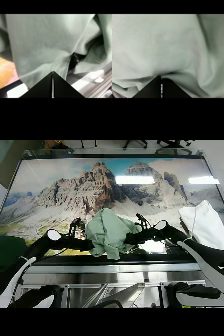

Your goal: Fold the shirts.

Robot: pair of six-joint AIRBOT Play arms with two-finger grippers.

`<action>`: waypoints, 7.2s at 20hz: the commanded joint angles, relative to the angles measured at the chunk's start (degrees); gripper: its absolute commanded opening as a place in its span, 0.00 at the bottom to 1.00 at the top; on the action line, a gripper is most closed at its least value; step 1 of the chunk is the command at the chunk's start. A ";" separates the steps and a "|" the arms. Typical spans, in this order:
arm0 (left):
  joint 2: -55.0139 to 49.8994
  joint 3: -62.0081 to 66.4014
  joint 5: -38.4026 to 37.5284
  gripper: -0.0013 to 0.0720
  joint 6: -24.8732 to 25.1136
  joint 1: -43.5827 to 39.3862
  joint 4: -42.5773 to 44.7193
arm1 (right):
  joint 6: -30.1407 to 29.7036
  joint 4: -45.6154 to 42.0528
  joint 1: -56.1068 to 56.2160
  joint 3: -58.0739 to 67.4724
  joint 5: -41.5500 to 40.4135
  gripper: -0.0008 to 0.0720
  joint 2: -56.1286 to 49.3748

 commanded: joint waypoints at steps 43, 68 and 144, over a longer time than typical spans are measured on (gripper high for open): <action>17.62 60.46 -23.23 0.03 -3.15 33.64 8.85 | 1.01 26.12 -51.49 60.15 26.80 0.03 13.92; -13.40 18.53 -17.94 0.95 0.48 25.66 4.04 | -1.79 -2.47 -16.79 44.96 13.03 0.03 -29.86; -7.41 69.51 -7.72 0.03 -0.92 28.11 12.00 | -8.94 -4.39 -26.80 64.81 11.76 0.03 -5.05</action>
